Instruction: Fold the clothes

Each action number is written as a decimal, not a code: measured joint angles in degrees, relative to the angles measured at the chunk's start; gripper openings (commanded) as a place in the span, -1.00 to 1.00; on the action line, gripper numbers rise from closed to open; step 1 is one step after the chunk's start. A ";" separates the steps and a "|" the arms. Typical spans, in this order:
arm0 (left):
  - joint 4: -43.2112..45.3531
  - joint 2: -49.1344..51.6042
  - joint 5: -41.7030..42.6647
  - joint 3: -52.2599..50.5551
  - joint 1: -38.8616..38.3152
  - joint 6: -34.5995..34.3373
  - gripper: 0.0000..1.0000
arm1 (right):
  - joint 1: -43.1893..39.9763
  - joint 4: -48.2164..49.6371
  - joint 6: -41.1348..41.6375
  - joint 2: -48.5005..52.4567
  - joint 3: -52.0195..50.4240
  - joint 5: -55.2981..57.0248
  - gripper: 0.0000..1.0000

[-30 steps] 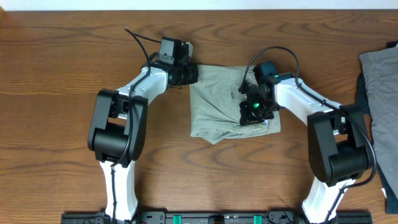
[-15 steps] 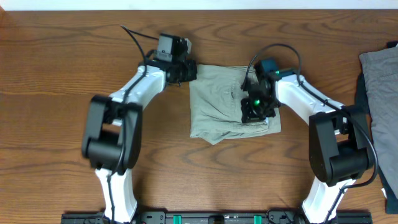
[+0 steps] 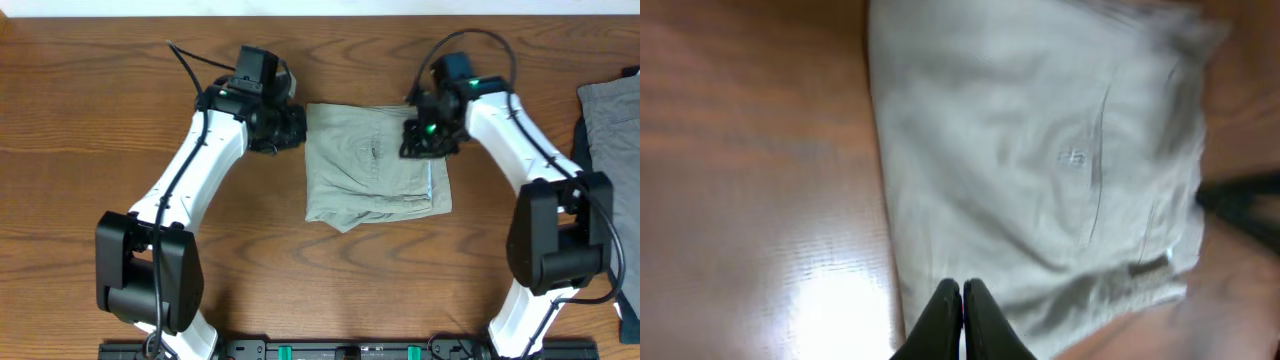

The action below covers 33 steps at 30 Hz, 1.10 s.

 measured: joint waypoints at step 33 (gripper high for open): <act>1.97 12.61 -2.97 -6.16 -10.10 -6.93 -0.87 | -4.09 14.45 -1.68 11.28 2.03 7.91 -0.97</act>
